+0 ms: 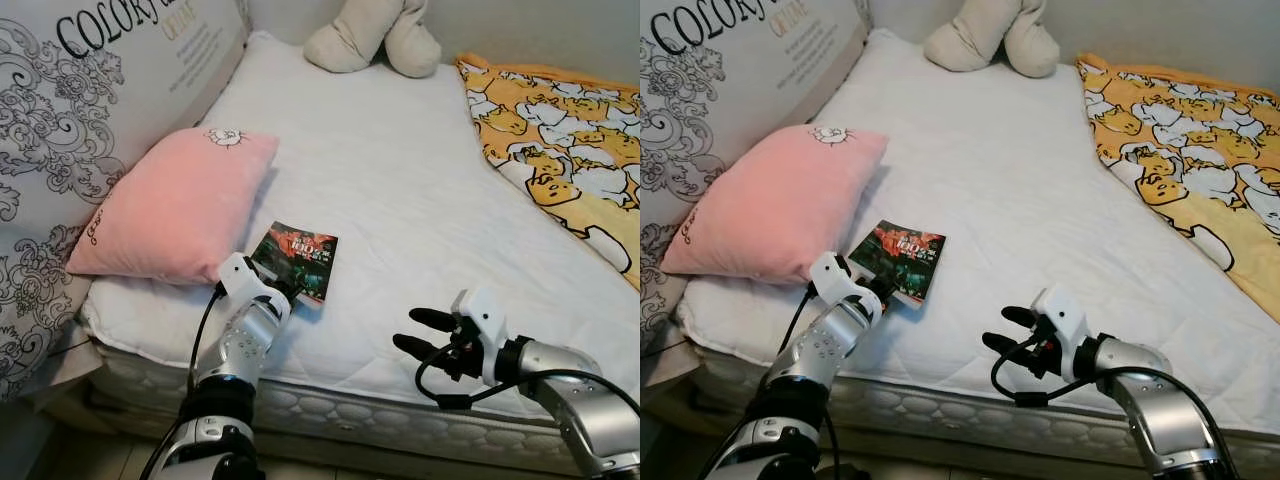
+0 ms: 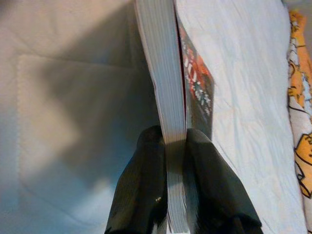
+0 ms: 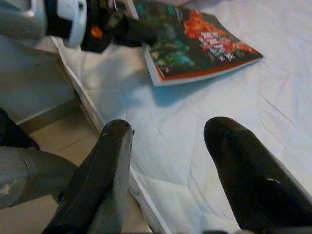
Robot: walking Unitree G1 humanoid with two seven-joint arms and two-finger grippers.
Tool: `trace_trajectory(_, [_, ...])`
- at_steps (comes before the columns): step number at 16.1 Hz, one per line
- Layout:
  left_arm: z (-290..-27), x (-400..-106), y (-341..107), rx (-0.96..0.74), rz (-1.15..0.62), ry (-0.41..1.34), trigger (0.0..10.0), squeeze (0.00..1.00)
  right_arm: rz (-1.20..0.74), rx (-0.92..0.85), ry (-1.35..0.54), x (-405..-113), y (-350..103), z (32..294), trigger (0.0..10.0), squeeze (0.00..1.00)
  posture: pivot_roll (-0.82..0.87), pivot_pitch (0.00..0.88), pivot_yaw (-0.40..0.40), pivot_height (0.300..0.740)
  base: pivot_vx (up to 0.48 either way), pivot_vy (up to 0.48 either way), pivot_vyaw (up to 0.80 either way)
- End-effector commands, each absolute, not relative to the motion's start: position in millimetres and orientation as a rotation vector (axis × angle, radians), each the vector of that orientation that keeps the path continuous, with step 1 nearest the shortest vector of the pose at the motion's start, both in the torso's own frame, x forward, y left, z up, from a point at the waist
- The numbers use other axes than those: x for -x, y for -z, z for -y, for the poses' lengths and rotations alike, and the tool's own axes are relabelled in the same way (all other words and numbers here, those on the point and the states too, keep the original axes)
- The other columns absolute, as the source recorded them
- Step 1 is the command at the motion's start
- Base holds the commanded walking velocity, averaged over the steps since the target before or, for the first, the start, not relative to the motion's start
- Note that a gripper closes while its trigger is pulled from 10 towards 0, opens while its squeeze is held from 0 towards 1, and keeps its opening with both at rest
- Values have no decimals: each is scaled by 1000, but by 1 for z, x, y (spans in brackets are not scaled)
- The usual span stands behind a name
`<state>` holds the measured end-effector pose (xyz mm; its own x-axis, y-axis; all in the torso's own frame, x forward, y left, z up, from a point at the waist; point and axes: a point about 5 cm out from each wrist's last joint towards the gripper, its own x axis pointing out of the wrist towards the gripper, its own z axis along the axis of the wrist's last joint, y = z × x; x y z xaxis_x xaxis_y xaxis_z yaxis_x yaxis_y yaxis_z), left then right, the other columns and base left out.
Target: Clean up the room
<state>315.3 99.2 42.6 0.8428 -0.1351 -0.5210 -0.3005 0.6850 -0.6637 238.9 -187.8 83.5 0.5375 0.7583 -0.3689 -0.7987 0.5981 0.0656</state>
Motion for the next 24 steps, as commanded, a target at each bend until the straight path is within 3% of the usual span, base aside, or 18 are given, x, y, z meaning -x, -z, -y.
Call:
trace_trajectory(1, [-78, -320, -49, 872, -582, -67, 10000, 0, -352, 116, -932, -242, -93, 193, 10000, 0, -106, 1, -47, 740, 0, 0, 0])
trace_trajectory(6, [-85, -317, -32, 801, -646, -96, 10000, 0, -340, 136, -960, -244, -99, 193, 10000, 0, -112, 8, -45, 740, 0, 0, 0])
trace_trajectory(12, [-86, -322, -30, 923, -663, -149, 10000, 0, -346, 155, -983, -243, -100, 193, 10000, 0, -119, 5, -40, 740, 0, 0, 0])
trace_trajectory(13, [-84, -324, -30, 914, -664, -144, 10000, 86, -346, 157, -984, -243, -99, 193, 10000, 0, -119, 5, -36, 740, 0, 0, 0])
trace_trajectory(14, [-83, -325, -31, 900, -669, -146, 10000, 1000, -346, 155, -986, -243, -100, 193, 10000, 0, -121, 4, -35, 740, 0, 0, 0])
trace_trajectory(20, [-75, -322, -26, 825, -753, -145, 10000, 1000, -336, 168, -980, -243, -100, 194, 10000, 0, -127, 0, -23, 740, 0, 0, 0])
trace_trajectory(24, [-91, -317, -17, 764, -784, -202, 10000, 1000, -320, 178, -975, -249, -103, 192, 10000, 0, -120, 0, -28, 740, 0, 0, 0])
